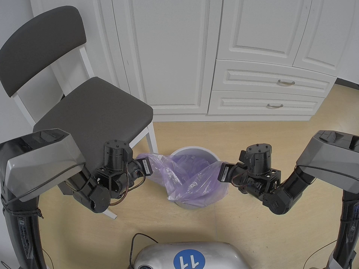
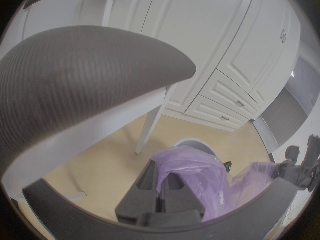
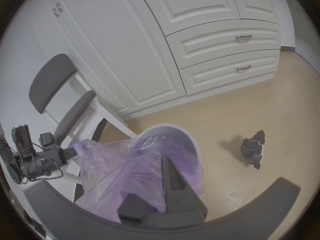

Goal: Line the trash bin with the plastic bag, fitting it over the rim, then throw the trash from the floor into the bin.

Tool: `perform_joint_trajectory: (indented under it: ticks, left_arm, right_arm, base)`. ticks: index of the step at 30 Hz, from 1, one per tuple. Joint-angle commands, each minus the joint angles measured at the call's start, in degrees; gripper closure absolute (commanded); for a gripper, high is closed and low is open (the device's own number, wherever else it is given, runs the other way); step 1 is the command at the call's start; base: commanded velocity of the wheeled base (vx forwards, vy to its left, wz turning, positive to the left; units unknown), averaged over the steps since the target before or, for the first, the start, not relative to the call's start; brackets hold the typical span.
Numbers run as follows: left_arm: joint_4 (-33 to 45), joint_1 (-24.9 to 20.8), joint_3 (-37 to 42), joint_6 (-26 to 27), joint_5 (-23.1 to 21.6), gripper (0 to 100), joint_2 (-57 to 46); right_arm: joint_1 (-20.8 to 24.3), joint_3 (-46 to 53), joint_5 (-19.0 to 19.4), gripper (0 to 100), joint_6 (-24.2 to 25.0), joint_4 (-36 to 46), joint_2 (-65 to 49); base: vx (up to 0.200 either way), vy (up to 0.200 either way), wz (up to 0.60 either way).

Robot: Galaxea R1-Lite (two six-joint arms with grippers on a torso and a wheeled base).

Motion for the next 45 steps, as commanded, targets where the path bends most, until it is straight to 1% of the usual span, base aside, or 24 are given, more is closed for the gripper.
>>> perform_joint_trajectory:
  ticks: [1,4,5,6,9,10,14,21,22,31,35,39,41,42,43,45]
  left_arm:
    - [1.1,0.1,-1.1,-1.4,0.4,100,-1.7]
    - [1.1,0.1,-0.7,-1.5,0.4,100,-1.8]
    - [1.1,0.1,-0.7,-1.5,0.4,100,-1.9]
    - [1.1,0.1,-0.5,-1.5,0.4,100,-1.8]
    - [1.1,0.4,-0.4,-1.5,0.5,100,-1.5]
    - [1.2,0.4,-0.4,-1.5,0.5,100,-1.5]
    - [1.1,1.1,-0.7,-1.5,0.6,100,-0.9]
    - [1.1,2.3,-1.6,-1.2,1.4,100,0.9]
    - [1.1,2.7,-1.6,-1.0,1.3,100,0.9]
    - [1.1,4.0,-1.8,-0.9,0.7,100,1.1]
    - [0.1,4.2,-1.8,-1.0,0.6,100,3.0]
    - [-0.3,4.2,-2.1,-1.2,0.6,100,4.4]
    - [-0.5,4.2,-1.4,-1.1,0.3,100,4.2]
    - [-0.5,4.2,-1.4,-1.1,0.3,100,4.2]
    - [-0.8,3.9,-0.4,-1.1,-0.8,100,3.9]
    - [-0.8,3.5,1.1,-1.1,-2.7,100,3.7]
  right_arm:
    - [0.1,-2.8,-1.7,100,1.1,3.8,-1.0]
    - [0.1,-4.6,-3.4,100,1.4,8.8,-2.0]
    - [0.1,-4.7,-3.5,100,1.4,9.0,-2.1]
    - [0.1,-6.0,-5.1,100,1.9,11.7,-2.4]
    - [0.1,-7.4,-6.9,100,2.7,14.6,-2.4]
    - [0.1,-7.4,-6.9,100,2.7,14.7,-2.4]
    - [0.1,-8.4,-9.5,100,2.5,16.6,-1.4]
    - [0.1,-9.8,-11.2,100,2.4,18.5,-1.2]
    - [0.0,-10.3,-12.1,100,2.4,18.6,-1.0]
    - [-1.3,-10.3,-12.2,100,1.7,18.3,0.4]
    - [-2.0,-11.2,-12.1,100,1.5,17.3,2.5]
    - [-1.9,-13.4,-11.9,100,3.1,13.5,4.6]
    - [-0.9,-14.9,-11.3,100,7.0,8.0,7.1]
    - [-0.9,-14.9,-11.3,100,7.0,8.0,7.1]
    - [0.2,-16.1,-10.4,100,9.0,5.5,8.4]
    - [1.0,-17.2,-8.6,100,9.9,4.9,9.3]
  base:
    - [0.000,0.000,0.00]
    - [0.000,0.000,0.00]
    - [0.000,0.000,0.00]
    - [0.000,0.000,0.00]
    - [0.000,0.000,0.00]
    - [0.000,0.000,0.00]
    - [0.000,0.000,0.00]
    - [0.000,0.000,0.00]
    - [0.000,0.000,0.00]
    - [0.000,0.000,0.00]
    - [0.000,0.000,0.00]
    - [0.000,0.000,0.00]
    - [0.000,0.000,0.00]
    - [0.000,0.000,0.00]
    - [0.000,0.000,0.00]
    - [0.000,0.000,0.00]
